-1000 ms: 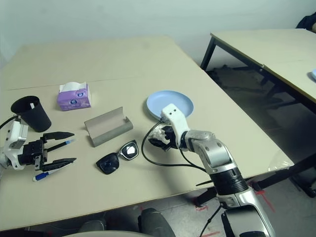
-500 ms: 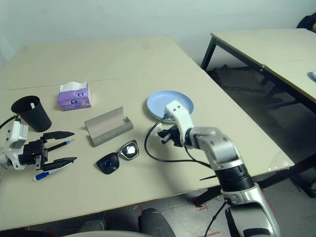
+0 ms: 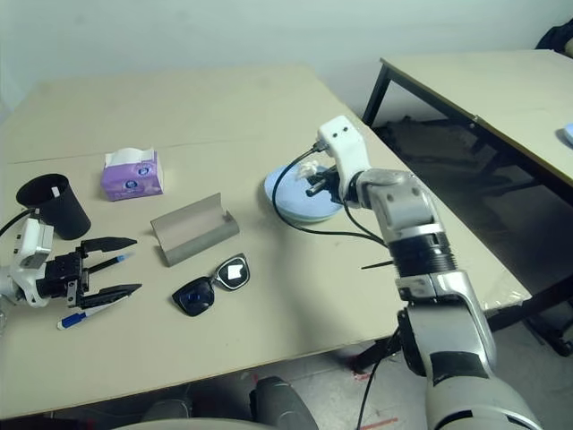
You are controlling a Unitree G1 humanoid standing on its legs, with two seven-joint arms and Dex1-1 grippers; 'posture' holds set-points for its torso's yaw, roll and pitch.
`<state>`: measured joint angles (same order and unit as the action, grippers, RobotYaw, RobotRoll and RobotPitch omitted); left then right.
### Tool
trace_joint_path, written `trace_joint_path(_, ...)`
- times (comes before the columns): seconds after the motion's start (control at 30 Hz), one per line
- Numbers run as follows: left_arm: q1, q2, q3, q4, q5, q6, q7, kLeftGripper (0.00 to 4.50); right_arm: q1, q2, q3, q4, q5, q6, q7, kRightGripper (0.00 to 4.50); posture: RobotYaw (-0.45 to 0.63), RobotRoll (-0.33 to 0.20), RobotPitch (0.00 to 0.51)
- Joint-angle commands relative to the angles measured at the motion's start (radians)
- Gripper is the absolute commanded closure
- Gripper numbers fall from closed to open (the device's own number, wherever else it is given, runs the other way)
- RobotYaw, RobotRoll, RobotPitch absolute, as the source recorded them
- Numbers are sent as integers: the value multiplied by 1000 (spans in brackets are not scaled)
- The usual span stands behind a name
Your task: Organize and tidy the items on the table.
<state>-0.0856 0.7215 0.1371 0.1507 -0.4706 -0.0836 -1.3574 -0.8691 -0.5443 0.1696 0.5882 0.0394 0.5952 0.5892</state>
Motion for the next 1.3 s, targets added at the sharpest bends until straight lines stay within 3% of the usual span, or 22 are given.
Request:
trace_joint_path(0.03, 18, 6, 7, -23, -4, 12, 5, 0, -37, 15, -5, 84, -31, -41, -7, 3462, -102, 0, 13)
trace_joint_path(0.17, 23, 11, 11, -26, -7, 15, 6, 0, -28, -14, -4, 75, -50, -21, 23, 1932, -103, 0, 14)
trace_joint_path(0.33, 23, 15, 12, -20, -8, 11, -5, 0, 40, -81, -3, -82, -52, 49, 93, 170, -118, 0, 10)
trace_joint_path(0.37, 22, 15, 12, -18, -9, 10, -8, 0, 53, -96, -5, -120, -50, 70, 105, 22, -120, 0, 9)
trace_joint_path(0.73, 51, 32, 32, -10, -17, 0, -47, 0, 102, -268, 35, -493, -28, 207, 290, 22, -129, 0, 8)
trace_joint_path(0.9, 95, 50, 55, -16, -23, -11, -67, 0, 104, -327, 146, -679, -45, 166, 437, 22, -124, 0, 8)
trace_joint_path(1.1, 157, 81, 88, -41, -38, -13, -85, 0, 58, -298, 314, -865, -72, 101, 575, 22, -125, 0, 9)
trace_joint_path(1.3, 204, 109, 123, -62, -49, 0, -79, 0, -29, -172, 472, -918, -135, 18, 645, 22, -102, 0, 21)
